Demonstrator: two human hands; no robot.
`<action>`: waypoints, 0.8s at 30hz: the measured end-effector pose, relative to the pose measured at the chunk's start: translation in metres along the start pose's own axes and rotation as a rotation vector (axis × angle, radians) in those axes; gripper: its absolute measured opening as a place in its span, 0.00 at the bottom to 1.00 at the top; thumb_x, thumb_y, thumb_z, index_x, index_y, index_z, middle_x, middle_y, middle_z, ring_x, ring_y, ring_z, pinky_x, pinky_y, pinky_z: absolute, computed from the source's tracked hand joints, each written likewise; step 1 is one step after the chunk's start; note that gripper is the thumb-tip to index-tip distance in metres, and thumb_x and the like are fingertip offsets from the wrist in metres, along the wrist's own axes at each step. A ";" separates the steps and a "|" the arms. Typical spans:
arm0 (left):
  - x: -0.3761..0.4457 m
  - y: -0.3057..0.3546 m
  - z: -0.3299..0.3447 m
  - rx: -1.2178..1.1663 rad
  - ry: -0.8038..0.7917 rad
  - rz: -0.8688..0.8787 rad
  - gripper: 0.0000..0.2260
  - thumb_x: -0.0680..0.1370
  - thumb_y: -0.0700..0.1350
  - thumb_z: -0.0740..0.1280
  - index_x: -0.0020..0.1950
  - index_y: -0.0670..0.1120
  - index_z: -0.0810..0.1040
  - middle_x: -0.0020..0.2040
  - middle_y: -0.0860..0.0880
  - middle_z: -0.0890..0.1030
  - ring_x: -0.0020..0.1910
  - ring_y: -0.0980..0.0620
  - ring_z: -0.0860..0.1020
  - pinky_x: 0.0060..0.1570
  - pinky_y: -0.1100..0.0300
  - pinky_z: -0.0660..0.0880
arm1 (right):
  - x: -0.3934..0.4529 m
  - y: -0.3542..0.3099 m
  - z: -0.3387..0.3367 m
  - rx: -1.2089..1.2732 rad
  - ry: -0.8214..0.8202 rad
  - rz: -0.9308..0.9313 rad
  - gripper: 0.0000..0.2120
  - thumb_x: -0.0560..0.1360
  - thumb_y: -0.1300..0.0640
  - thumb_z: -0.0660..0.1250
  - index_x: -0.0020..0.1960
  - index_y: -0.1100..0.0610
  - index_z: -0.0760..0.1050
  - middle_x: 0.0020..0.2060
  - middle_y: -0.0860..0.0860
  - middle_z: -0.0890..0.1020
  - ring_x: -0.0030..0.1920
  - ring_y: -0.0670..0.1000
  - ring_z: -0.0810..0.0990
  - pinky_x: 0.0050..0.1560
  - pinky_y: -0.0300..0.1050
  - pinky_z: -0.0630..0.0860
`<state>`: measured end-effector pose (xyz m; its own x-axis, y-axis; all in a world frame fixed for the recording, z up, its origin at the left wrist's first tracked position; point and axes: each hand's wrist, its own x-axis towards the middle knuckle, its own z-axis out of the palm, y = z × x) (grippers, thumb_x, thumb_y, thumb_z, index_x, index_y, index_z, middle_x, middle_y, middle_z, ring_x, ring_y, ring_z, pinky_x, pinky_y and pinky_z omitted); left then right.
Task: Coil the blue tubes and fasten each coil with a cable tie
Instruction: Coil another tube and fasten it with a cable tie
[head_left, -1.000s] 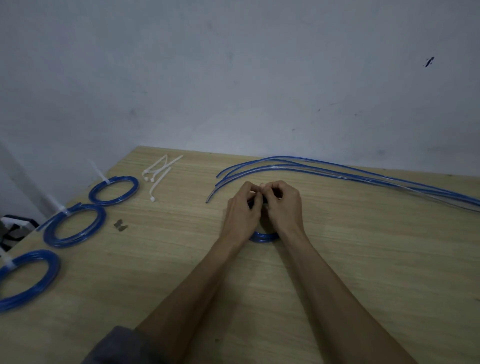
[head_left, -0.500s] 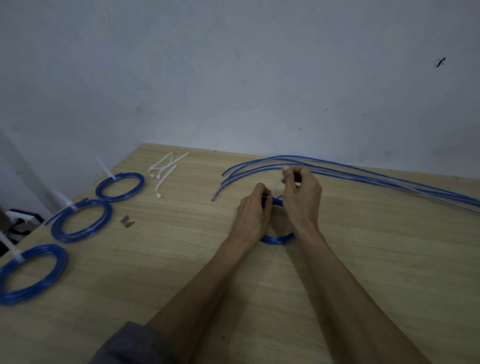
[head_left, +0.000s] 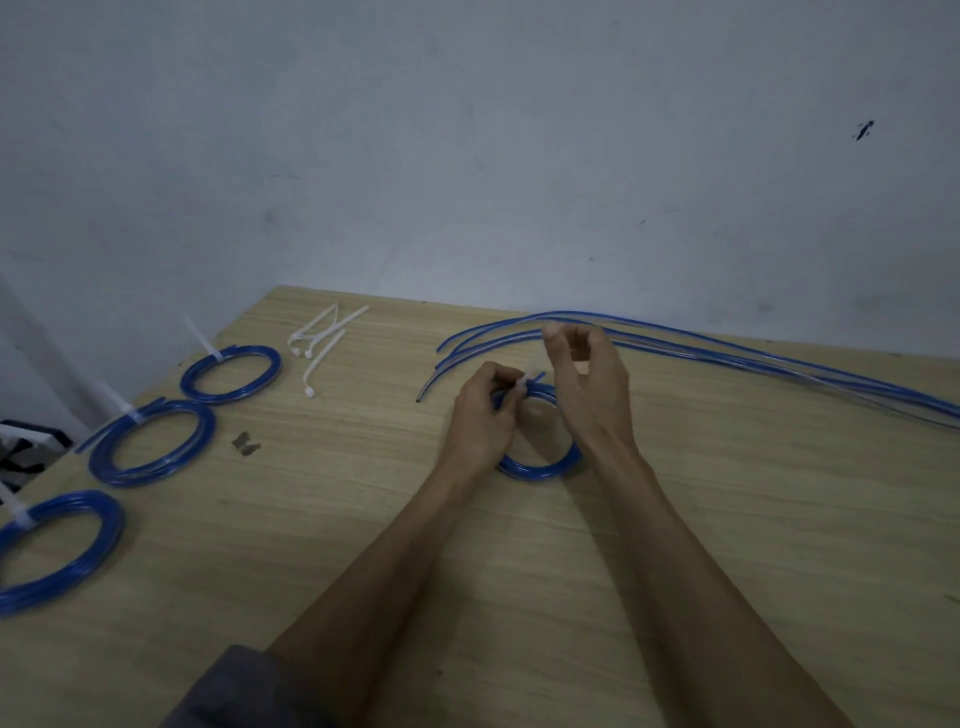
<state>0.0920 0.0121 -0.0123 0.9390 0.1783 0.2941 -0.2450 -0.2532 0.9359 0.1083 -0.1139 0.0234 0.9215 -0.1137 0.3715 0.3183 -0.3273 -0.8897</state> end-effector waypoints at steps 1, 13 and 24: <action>0.001 0.002 -0.002 -0.094 -0.006 -0.053 0.07 0.80 0.39 0.68 0.46 0.51 0.77 0.47 0.51 0.82 0.48 0.55 0.81 0.49 0.58 0.79 | -0.002 0.001 0.002 -0.038 -0.052 0.029 0.34 0.73 0.24 0.56 0.63 0.49 0.75 0.56 0.45 0.79 0.55 0.43 0.78 0.56 0.45 0.76; 0.013 0.011 -0.024 -0.530 -0.206 -0.388 0.10 0.82 0.38 0.65 0.60 0.38 0.81 0.56 0.40 0.85 0.54 0.48 0.84 0.54 0.59 0.79 | -0.008 0.009 0.014 -0.138 -0.131 0.154 0.37 0.71 0.23 0.57 0.61 0.52 0.80 0.54 0.49 0.84 0.56 0.48 0.80 0.58 0.47 0.77; 0.023 0.021 -0.039 -0.571 -0.323 -0.666 0.08 0.82 0.36 0.62 0.54 0.36 0.81 0.47 0.41 0.85 0.44 0.51 0.84 0.47 0.61 0.82 | -0.003 0.009 0.002 -0.096 -0.171 0.124 0.22 0.73 0.41 0.73 0.61 0.54 0.79 0.52 0.45 0.80 0.56 0.45 0.77 0.55 0.39 0.71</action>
<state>0.0992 0.0475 0.0220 0.9290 -0.1760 -0.3255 0.3670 0.3274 0.8707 0.1091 -0.1151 0.0140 0.9792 -0.0004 0.2029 0.1849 -0.4097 -0.8933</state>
